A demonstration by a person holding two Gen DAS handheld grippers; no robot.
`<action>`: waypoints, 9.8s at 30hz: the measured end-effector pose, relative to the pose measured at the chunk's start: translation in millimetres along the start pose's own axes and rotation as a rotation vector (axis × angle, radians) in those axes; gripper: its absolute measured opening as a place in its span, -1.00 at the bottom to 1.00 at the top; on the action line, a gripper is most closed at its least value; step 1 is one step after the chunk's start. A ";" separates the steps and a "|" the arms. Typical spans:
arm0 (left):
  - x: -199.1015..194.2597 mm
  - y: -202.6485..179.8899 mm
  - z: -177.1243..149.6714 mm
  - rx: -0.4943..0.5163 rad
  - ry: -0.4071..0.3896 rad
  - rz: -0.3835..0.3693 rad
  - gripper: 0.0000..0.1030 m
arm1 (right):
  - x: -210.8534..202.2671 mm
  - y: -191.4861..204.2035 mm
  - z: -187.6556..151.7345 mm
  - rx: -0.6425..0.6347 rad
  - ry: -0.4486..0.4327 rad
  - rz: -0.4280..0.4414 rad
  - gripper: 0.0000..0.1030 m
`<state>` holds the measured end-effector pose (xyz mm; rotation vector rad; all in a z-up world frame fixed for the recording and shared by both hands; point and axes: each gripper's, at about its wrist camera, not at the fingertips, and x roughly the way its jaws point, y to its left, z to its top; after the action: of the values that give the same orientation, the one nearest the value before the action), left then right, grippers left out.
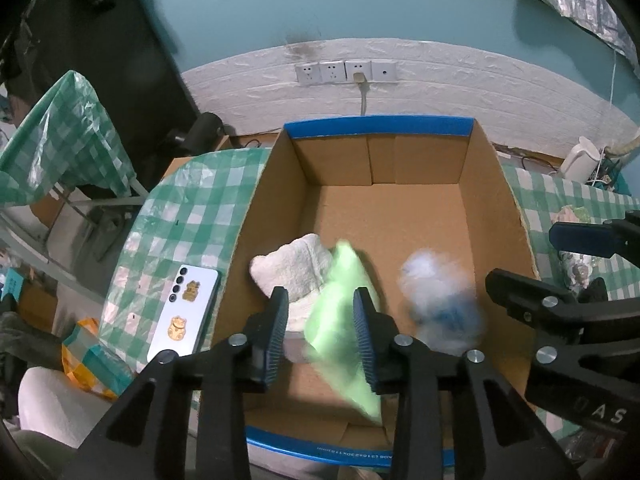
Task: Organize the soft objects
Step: 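Open the left tool to drop the green cloth while the right tool drops the bag into the box, then move the left tool toward the grey glove bundle while the right tool moves toward the black sock, then grasp the grey-wrapped pink glove bundle with the left tool while the right tool grasps the black sock, then carry the glove bundle with the left tool while the right tool carries the black sock over the box, then open the left tool to drop the glove bundle while the right tool drops the black sock into the box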
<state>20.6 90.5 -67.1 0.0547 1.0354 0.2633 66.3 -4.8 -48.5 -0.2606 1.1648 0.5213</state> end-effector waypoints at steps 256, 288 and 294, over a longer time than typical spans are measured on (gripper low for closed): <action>-47.2 -65.9 14.1 0.069 -0.086 -0.189 -0.50 | -46.2 -67.2 -31.3 0.079 -0.066 -0.094 -0.26; 1.1 -3.1 -2.7 -0.042 0.053 -0.093 0.07 | 0.3 -16.2 -4.4 0.064 -0.021 0.038 0.34; 0.1 -11.6 -1.1 -0.027 0.054 -0.098 0.12 | -1.6 -27.9 -7.9 0.095 -0.023 0.035 0.37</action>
<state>21.9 79.2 -69.8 -0.0273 1.0852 0.1906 73.9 -32.6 -52.0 -0.1526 1.1698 0.4972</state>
